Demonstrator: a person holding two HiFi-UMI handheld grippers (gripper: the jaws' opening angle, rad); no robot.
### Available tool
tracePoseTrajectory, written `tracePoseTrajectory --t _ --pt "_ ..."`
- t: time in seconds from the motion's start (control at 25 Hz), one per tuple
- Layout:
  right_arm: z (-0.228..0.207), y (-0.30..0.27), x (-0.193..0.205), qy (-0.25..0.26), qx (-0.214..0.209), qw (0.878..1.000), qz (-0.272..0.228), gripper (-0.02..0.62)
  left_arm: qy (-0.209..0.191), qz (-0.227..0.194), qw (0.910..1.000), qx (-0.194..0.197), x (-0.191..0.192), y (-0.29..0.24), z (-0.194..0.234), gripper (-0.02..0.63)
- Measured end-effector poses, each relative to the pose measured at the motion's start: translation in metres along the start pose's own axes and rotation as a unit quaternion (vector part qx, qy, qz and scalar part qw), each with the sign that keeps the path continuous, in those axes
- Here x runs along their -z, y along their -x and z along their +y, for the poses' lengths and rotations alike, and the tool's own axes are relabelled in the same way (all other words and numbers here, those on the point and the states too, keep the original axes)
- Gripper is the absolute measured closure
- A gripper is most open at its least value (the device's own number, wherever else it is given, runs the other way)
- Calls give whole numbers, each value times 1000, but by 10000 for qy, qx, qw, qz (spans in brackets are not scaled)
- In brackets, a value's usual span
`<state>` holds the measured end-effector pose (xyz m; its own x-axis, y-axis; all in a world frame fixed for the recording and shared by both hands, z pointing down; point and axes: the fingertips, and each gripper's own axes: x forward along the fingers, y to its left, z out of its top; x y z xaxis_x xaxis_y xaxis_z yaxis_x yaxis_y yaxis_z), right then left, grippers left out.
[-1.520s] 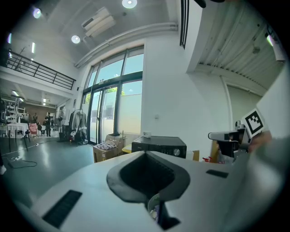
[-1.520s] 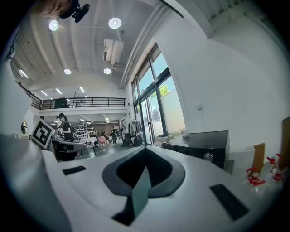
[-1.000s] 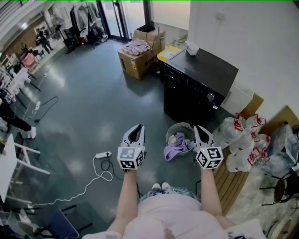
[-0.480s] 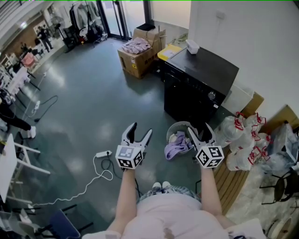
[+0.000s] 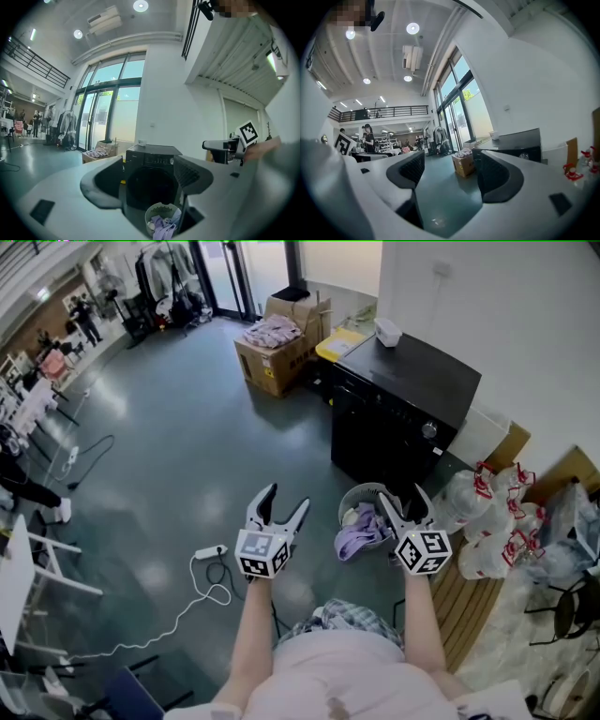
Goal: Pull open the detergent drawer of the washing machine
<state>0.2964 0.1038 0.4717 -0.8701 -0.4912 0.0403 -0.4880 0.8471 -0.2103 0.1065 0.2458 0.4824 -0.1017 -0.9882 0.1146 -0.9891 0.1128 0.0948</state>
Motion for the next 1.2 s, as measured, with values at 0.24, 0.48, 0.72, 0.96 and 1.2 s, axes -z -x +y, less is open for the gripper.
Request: tracePoseTrajectory --t 0.24,0.48,0.72,0.96,1.2 --pt "-6 -5 7 -65 196 9998 -26 225 -64 104 9999 47 7 -3 11 278" --pt "-12 -26 13 -64 251 9997 9 225 -59 139 9998 127 9 -22 25 278" --pt "-30 -71 13 27 234 9997 -34 225 -81 144 9997 153 8 -66 52 278" --pt "-51 -152 19 131 242 9995 -132 225 -340 297 9987 245 15 -122 95 278" --pt "-74 -253 8 141 385 9991 -126 225 -294 406 9983 289 7 -201 159 278"
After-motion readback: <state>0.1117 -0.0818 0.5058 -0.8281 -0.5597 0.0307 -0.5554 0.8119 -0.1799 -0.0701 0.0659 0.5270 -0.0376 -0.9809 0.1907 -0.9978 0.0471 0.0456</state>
